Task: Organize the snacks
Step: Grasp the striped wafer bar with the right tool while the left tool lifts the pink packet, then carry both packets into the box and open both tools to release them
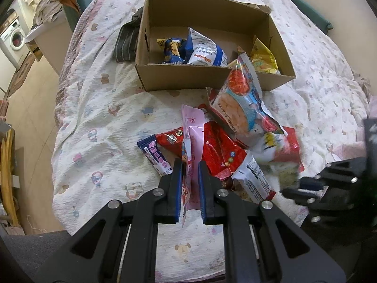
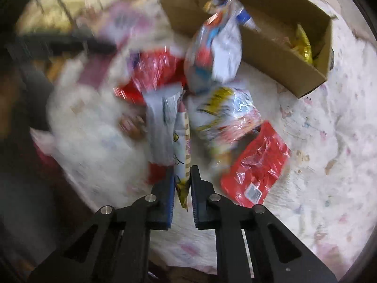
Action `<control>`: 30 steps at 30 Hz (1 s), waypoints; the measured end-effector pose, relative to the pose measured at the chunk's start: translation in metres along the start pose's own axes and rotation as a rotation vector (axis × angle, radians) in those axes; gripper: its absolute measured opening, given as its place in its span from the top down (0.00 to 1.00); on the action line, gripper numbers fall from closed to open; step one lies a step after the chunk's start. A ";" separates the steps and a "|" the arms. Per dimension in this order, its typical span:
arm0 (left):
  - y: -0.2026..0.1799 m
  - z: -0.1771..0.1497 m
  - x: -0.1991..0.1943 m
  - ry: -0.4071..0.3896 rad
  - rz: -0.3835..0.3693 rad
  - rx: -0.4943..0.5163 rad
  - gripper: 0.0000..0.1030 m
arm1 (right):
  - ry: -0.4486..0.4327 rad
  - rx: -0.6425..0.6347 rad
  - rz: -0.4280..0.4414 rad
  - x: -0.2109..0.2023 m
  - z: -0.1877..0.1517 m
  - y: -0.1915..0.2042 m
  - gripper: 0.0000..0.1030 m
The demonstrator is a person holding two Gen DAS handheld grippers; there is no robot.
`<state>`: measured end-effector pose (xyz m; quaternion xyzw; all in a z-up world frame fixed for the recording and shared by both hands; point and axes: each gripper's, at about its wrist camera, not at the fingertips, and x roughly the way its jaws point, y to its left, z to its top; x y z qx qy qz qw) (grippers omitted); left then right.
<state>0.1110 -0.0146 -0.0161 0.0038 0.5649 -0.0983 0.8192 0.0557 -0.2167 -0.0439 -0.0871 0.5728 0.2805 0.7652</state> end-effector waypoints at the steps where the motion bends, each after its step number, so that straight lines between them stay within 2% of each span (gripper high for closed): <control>1: 0.000 0.000 0.000 -0.002 0.000 -0.002 0.90 | -0.023 0.024 0.024 -0.006 0.001 -0.004 0.87; 5: 0.001 0.000 -0.005 -0.025 0.002 -0.007 0.90 | -0.131 0.113 0.122 -0.031 0.002 -0.021 0.87; 8: 0.004 0.005 -0.015 -0.057 -0.003 -0.023 0.90 | -0.210 0.175 0.161 -0.045 0.013 -0.028 0.88; 14: 0.013 0.034 -0.040 -0.146 0.011 -0.071 0.90 | -0.330 0.277 0.125 -0.074 0.036 -0.052 0.87; 17: 0.017 0.047 -0.042 -0.174 0.025 -0.092 0.90 | -0.357 0.311 0.121 -0.080 0.049 -0.060 0.87; 23: 0.024 0.081 -0.038 -0.170 0.021 -0.118 0.90 | -0.395 0.352 0.109 -0.085 0.078 -0.076 0.87; 30: 0.015 0.110 -0.032 -0.211 0.052 -0.062 0.90 | -0.386 0.395 0.083 -0.073 0.113 -0.105 0.87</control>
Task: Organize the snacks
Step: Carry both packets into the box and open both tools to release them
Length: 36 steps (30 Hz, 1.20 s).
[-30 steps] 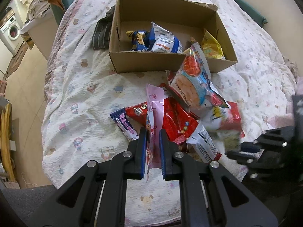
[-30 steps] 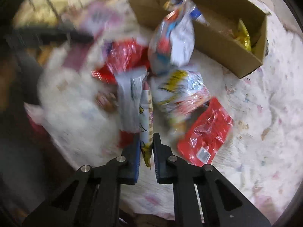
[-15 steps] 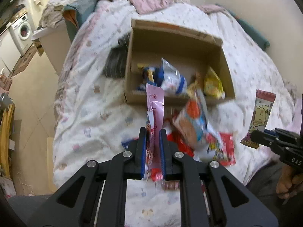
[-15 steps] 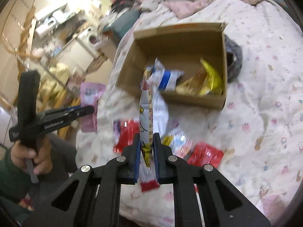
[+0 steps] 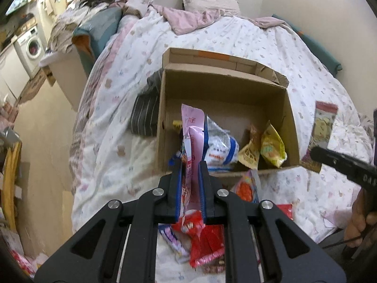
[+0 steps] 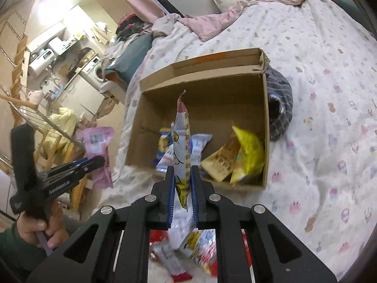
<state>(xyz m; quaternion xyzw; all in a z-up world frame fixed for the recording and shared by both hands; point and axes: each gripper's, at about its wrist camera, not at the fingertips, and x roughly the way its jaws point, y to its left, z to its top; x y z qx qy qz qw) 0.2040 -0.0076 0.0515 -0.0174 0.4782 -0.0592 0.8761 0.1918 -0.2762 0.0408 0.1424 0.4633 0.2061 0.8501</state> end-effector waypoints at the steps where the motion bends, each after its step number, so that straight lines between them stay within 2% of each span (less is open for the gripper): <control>1: -0.001 0.003 0.004 0.002 0.003 0.003 0.90 | 0.000 0.003 -0.006 0.004 0.003 -0.002 0.87; 6: -0.005 0.023 0.027 0.013 0.027 0.006 0.90 | 0.026 0.055 -0.045 0.027 0.002 -0.015 0.87; 10: -0.007 0.027 0.039 -0.019 0.041 0.019 0.90 | 0.038 0.048 -0.058 0.034 0.000 -0.014 0.87; 13: -0.007 0.026 0.037 -0.056 0.047 -0.018 0.90 | 0.041 0.061 -0.049 0.037 -0.001 -0.013 0.87; 17: -0.019 0.027 0.035 -0.094 0.057 0.023 0.89 | 0.044 0.052 -0.062 0.045 0.003 -0.010 0.87; 22: -0.025 0.033 0.046 -0.081 0.069 0.040 0.88 | 0.058 0.075 -0.069 0.053 0.006 -0.013 0.87; 32: -0.014 0.035 0.062 -0.025 0.063 -0.011 0.83 | 0.081 0.119 -0.087 0.057 0.006 -0.022 0.87; 36: -0.020 0.034 0.061 -0.024 0.066 0.022 0.81 | 0.085 0.112 -0.077 0.057 0.007 -0.020 0.87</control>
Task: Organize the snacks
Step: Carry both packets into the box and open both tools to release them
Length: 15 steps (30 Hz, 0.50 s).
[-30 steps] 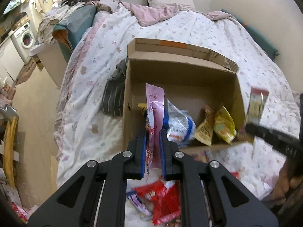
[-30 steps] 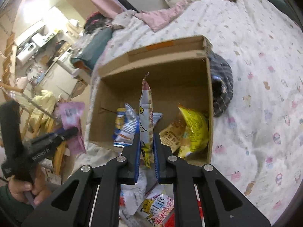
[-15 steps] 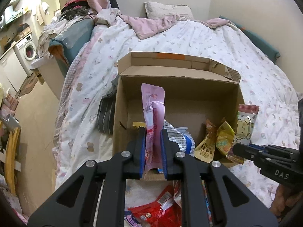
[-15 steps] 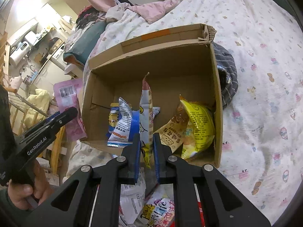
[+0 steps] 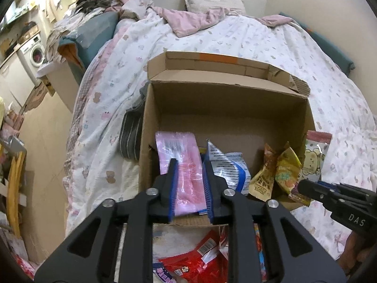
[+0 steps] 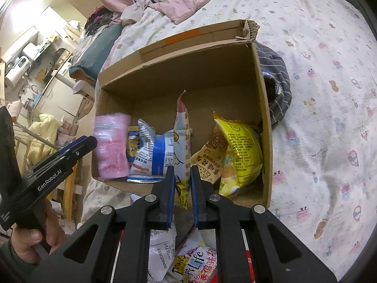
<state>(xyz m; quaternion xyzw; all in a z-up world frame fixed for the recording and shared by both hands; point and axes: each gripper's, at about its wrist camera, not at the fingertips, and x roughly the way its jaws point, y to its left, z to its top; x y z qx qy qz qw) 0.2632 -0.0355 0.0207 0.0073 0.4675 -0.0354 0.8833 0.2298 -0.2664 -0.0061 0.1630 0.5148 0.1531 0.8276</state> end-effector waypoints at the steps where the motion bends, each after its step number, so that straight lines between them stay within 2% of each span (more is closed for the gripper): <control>1: -0.001 0.000 -0.001 -0.001 -0.003 0.003 0.78 | 0.000 -0.003 0.000 0.000 -0.001 0.000 0.87; 4: -0.002 -0.001 -0.002 0.002 -0.006 0.004 0.53 | 0.000 -0.006 -0.002 0.001 0.000 0.000 0.87; 6: -0.001 -0.001 -0.003 0.000 -0.010 0.000 0.46 | 0.002 -0.002 -0.006 0.001 0.000 -0.001 0.87; 8: 0.001 -0.001 -0.003 0.015 -0.023 -0.014 0.31 | 0.003 0.004 -0.004 0.002 0.001 -0.002 0.87; 10: 0.003 0.000 -0.002 0.026 -0.032 -0.029 0.22 | 0.003 0.008 0.000 0.002 0.001 -0.003 0.86; 11: 0.004 0.000 -0.002 0.027 -0.040 -0.040 0.22 | 0.004 0.012 0.005 0.002 0.001 -0.003 0.83; 15: 0.005 -0.001 -0.005 0.023 -0.036 -0.051 0.22 | 0.007 0.028 0.019 0.001 0.003 -0.005 0.83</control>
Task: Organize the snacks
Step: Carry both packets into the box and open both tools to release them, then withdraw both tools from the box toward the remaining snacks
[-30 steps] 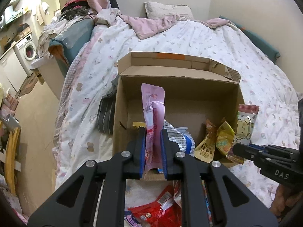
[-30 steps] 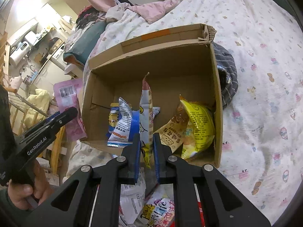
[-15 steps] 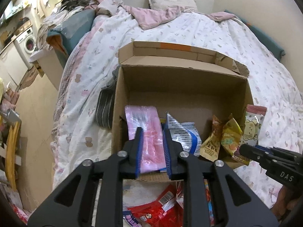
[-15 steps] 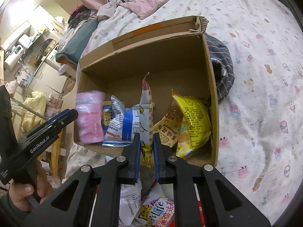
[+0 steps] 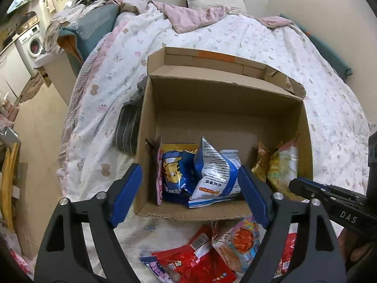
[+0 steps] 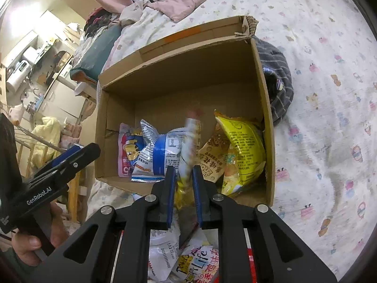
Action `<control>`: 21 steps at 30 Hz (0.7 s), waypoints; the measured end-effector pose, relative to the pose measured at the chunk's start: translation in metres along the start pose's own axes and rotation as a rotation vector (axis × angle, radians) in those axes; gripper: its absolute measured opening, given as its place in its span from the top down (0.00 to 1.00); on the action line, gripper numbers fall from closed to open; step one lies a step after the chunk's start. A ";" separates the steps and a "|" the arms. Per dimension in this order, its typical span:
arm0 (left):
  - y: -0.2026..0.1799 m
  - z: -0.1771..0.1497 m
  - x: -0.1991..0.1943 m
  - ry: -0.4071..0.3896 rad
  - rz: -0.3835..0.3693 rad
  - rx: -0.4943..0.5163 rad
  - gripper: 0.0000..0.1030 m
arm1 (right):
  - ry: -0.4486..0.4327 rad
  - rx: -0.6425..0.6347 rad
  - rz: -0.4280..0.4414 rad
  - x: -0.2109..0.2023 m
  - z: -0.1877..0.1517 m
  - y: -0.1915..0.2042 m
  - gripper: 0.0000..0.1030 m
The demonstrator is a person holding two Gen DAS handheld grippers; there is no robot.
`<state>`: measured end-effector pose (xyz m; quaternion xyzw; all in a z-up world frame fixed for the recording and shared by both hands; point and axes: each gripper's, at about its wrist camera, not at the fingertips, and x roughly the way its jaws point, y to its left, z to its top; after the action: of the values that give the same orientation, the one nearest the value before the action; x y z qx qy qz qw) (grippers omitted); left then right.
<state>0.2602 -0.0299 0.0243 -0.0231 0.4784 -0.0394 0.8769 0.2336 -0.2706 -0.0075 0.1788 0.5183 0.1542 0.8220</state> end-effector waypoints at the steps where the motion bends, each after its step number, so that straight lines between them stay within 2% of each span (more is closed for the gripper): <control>1: 0.000 0.000 -0.001 -0.007 0.005 0.000 0.22 | -0.003 -0.002 -0.006 0.000 0.000 0.000 0.83; 3: 0.001 0.001 -0.003 -0.014 0.008 0.000 0.22 | -0.004 -0.002 -0.007 -0.001 0.000 0.001 0.82; 6: 0.001 0.000 -0.003 -0.016 0.009 0.001 0.22 | -0.003 0.007 -0.016 -0.001 0.000 0.001 0.66; 7: 0.001 0.000 -0.004 -0.018 0.010 0.001 0.22 | -0.006 0.012 -0.011 -0.002 0.000 0.000 0.48; 8: 0.002 0.000 -0.004 -0.020 0.011 0.002 0.22 | -0.017 0.016 -0.008 -0.003 0.000 0.000 0.38; 21: 0.007 -0.002 -0.010 -0.055 0.049 0.001 0.22 | -0.031 0.000 -0.015 -0.009 -0.001 -0.002 0.37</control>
<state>0.2538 -0.0219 0.0309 -0.0119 0.4545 -0.0175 0.8905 0.2293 -0.2757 -0.0016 0.1774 0.5069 0.1450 0.8310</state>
